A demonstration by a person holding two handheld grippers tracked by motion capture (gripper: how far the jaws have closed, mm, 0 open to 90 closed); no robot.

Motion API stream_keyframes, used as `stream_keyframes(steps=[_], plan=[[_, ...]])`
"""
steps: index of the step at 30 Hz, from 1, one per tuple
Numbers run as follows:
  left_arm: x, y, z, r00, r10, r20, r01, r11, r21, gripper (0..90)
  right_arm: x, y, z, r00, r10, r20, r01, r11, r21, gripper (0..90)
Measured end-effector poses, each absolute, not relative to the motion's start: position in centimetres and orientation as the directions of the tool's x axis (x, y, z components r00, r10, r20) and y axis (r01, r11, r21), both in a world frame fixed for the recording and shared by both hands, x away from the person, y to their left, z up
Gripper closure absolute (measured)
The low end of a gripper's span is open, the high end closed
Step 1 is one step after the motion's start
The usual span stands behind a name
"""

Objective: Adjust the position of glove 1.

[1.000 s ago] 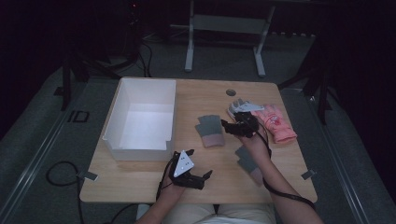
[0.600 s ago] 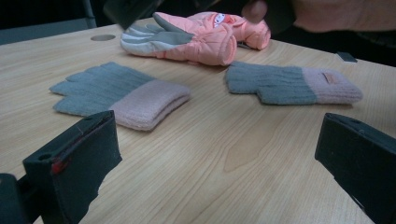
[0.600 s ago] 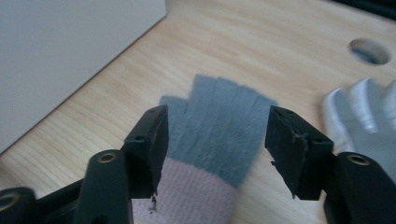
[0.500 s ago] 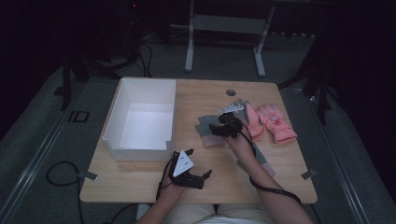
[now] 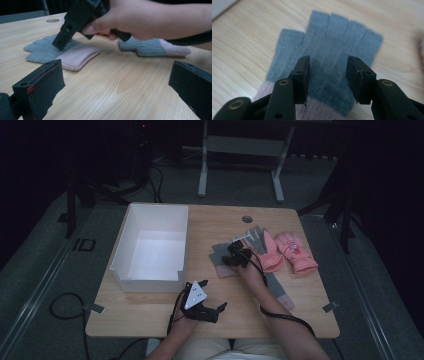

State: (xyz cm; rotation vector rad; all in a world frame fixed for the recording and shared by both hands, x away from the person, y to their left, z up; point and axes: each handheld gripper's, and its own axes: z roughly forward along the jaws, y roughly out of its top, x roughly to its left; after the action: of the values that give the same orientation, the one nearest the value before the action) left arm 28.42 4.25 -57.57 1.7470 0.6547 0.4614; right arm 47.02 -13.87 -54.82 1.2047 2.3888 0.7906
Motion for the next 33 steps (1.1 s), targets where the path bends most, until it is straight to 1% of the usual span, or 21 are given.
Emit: stream_keyframes(steps=[3,4,6,8,9,10,17,20,22,23,27,29,31,33], plan=[[28.4,4.3,-57.6,0.763,0.645,-0.029,0.194,-0.186,0.963,0.0,47.1,-13.9,-54.9,-0.582,0.811,-0.063,0.616,0.491,0.616,55.2],[28.4,4.3,-57.6,0.762,0.647,-0.028,0.194,-0.186,0.963,0.0,47.1,-13.8,-54.9,-0.581,0.811,-0.062,0.621,0.491,0.611,57.3],[28.4,4.3,-57.6,0.759,0.650,-0.029,0.195,-0.185,0.963,0.0,47.1,-13.5,-54.8,-0.578,0.813,-0.069,0.622,0.493,0.608,63.9],[28.5,4.3,-57.6,0.755,0.656,-0.030,0.198,-0.184,0.963,0.0,46.9,-13.2,-54.8,-0.576,0.814,-0.080,0.620,0.498,0.607,73.8],[28.5,4.3,-57.6,0.752,0.658,-0.029,0.198,-0.184,0.963,0.0,46.9,-13.0,-54.8,-0.569,0.818,-0.080,0.625,0.494,0.604,77.2],[28.4,4.3,-57.6,0.751,0.660,-0.028,0.197,-0.183,0.963,0.0,46.8,-12.8,-54.7,-0.567,0.819,-0.082,0.629,0.495,0.599,78.5],[28.5,4.5,-57.6,0.746,0.665,-0.033,0.202,-0.178,0.963,0.0,46.7,-12.6,-53.7,-0.547,0.836,-0.037,0.676,0.468,0.568,84.0],[28.5,4.4,-57.6,0.745,0.667,-0.029,0.201,-0.183,0.962,0.0,45.7,-12.9,-52.0,-0.546,0.837,-0.023,0.664,0.449,0.598,84.3],[28.5,4.4,-57.6,0.749,0.662,-0.026,0.197,-0.185,0.963,0.0,44.7,-13.3,-50.5,-0.542,0.840,-0.026,0.644,0.435,0.629,84.2],[28.5,4.4,-57.6,0.757,0.652,-0.039,0.202,-0.178,0.963,0.0,44.0,-13.5,-49.8,-0.540,0.841,-0.023,0.637,0.426,0.642,84.2],[28.5,4.3,-57.6,0.750,0.661,-0.038,0.205,-0.177,0.963,0.0,41.3,-14.6,-47.5,-0.527,0.850,-0.027,0.614,0.402,0.679,84.2],[28.5,4.3,-57.6,0.751,0.660,-0.030,0.200,-0.183,0.963,0.0,39.8,-15.4,-46.8,-0.513,0.858,-0.004,0.611,0.369,0.700,84.2],[28.5,4.2,-57.5,0.750,0.661,-0.024,0.199,-0.192,0.961,0.0,38.4,-16.0,-46.3,-0.505,0.863,-0.007,0.605,0.359,0.711,84.2],[28.5,4.2,-57.5,0.751,0.660,-0.025,0.202,-0.194,0.960,0.0,37.1,-16.7,-46.3,-0.504,0.864,0.013,0.607,0.343,0.717,84.1]])
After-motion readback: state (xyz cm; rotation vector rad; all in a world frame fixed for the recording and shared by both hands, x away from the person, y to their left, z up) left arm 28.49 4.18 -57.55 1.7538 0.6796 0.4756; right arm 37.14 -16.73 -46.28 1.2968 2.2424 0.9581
